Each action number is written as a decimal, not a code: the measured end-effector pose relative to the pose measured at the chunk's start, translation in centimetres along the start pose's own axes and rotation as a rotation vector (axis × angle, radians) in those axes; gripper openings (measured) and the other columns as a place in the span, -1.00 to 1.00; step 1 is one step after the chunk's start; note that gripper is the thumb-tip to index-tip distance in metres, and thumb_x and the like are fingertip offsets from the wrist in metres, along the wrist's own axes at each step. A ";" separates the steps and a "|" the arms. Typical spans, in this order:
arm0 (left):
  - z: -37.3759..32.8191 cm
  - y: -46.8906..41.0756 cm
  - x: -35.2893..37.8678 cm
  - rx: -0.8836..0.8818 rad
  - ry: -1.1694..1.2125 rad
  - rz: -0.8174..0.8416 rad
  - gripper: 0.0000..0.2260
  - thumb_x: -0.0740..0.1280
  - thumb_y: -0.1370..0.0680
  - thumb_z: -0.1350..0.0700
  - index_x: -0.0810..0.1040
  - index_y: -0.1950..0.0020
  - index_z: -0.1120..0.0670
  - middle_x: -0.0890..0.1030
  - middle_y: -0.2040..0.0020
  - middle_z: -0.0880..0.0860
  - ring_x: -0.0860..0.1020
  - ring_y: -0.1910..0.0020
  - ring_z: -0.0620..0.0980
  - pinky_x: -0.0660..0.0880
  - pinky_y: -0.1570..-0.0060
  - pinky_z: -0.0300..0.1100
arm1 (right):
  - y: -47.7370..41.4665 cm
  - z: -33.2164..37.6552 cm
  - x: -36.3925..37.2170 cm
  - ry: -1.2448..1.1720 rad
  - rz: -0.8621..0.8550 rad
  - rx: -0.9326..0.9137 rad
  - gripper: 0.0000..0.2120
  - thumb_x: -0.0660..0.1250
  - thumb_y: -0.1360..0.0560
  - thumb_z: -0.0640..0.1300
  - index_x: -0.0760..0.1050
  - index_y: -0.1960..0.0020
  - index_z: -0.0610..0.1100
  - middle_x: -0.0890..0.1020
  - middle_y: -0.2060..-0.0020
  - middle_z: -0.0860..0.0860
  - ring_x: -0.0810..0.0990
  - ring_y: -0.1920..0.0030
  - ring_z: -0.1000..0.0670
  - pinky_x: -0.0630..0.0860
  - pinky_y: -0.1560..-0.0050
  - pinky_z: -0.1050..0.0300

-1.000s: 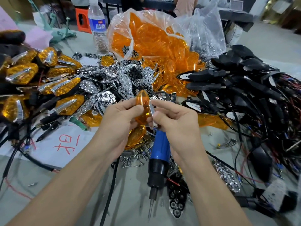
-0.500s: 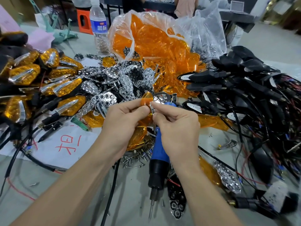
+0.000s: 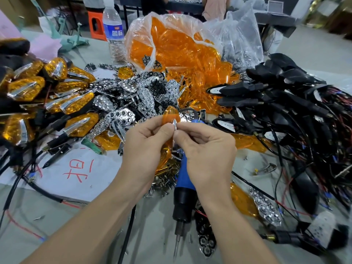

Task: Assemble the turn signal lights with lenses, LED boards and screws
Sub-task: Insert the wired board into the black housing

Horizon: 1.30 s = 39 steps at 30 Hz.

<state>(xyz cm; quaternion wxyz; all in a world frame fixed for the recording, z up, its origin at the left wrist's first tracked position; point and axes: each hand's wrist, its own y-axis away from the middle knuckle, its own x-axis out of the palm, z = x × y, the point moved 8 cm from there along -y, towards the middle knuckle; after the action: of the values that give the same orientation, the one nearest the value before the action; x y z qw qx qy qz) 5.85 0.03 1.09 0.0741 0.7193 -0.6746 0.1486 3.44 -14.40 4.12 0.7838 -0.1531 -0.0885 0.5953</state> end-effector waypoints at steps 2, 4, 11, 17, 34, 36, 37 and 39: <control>0.5 0.2 0.0 -0.045 0.032 -0.012 -0.84 0.38 -0.60 0.25 0.75 -0.08 0.15 0.74 0.01 0.21 0.68 0.12 0.08 0.62 0.15 -0.10 | 0.1 0.1 -0.1 0.002 -0.013 -0.005 -0.73 0.58 -0.44 -0.30 0.73 0.10 0.08 0.74 0.29 0.18 0.73 0.27 0.11 0.61 0.22 0.33; 0.8 0.1 -0.1 -0.096 0.068 -0.018 -0.85 0.37 -0.60 0.25 0.73 -0.07 0.21 0.73 0.05 0.20 0.65 0.20 0.03 0.59 0.22 -0.13 | 0.2 0.5 -0.1 0.035 -0.018 -0.030 -0.72 0.60 -0.43 -0.26 0.71 0.17 0.15 0.72 0.32 0.21 0.71 0.29 0.14 0.57 0.25 0.38; 0.6 -0.4 -1.0 -0.157 0.069 -0.100 -0.81 0.40 -0.58 0.27 0.78 0.16 0.12 0.71 0.27 0.15 0.66 0.35 0.02 0.60 0.35 -0.18 | 0.2 -0.5 0.9 0.237 0.086 0.011 -0.89 0.56 -0.47 0.00 0.68 0.02 0.10 0.69 0.19 0.22 0.68 0.10 0.17 0.64 0.07 0.21; 0.0 -1.0 -2.2 -0.148 0.043 -0.152 -0.76 0.39 -0.60 0.26 0.78 0.22 0.10 0.74 0.21 0.15 0.67 0.32 -0.01 0.60 0.34 -0.21 | 0.0 -0.9 1.2 0.224 0.259 0.046 -0.58 0.57 -0.40 -0.17 0.69 -0.20 0.18 0.71 0.08 0.21 0.69 0.06 0.13 0.65 0.02 0.20; 0.4 -1.1 -0.9 -0.182 0.234 -0.013 -0.65 0.52 -0.26 0.23 0.70 -0.04 0.18 0.75 0.13 0.13 0.72 0.24 0.08 0.64 0.27 -0.13 | 0.8 -2.1 2.8 -0.275 0.298 0.296 -0.38 0.39 -0.55 -0.45 0.44 -0.51 -0.03 0.78 0.05 -0.01 0.71 0.03 0.04 0.65 -0.11 0.06; 0.5 -1.3 -0.8 -0.169 0.241 -0.010 -0.69 0.56 -0.29 0.28 0.71 -0.02 0.17 0.75 0.13 0.13 0.72 0.24 0.08 0.64 0.27 -0.13 | 0.7 -2.2 2.7 -0.312 0.301 0.309 -0.38 0.39 -0.54 -0.48 0.46 -0.50 -0.03 0.78 0.02 -0.05 0.70 0.04 0.04 0.63 -0.04 0.14; 0.4 -1.3 -0.7 -0.160 0.239 -0.005 -0.72 0.56 -0.32 0.29 0.72 -0.02 0.16 0.75 0.11 0.14 0.73 0.22 0.08 0.64 0.25 -0.12 | 0.5 -2.2 2.6 -0.306 0.304 0.309 -0.38 0.39 -0.54 -0.47 0.46 -0.49 -0.02 0.77 0.02 -0.05 0.70 0.05 0.05 0.61 -0.02 0.17; -0.1 -1.1 -0.3 -0.082 0.161 0.011 -0.75 0.52 -0.40 0.30 0.74 -0.05 0.11 0.76 0.07 0.14 0.74 0.14 0.10 0.65 0.19 -0.12 | 0.1 -2.2 2.3 -0.261 0.310 0.304 -0.40 0.38 -0.55 -0.46 0.48 -0.47 0.02 0.77 0.02 -0.06 0.71 0.05 0.03 0.63 -0.03 0.14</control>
<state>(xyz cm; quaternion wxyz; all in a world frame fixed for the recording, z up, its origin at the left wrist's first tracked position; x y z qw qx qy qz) 6.91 0.39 1.16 0.1567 0.6976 -0.6758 0.1790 4.68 -12.43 1.87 0.6789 0.0331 -0.0740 0.7297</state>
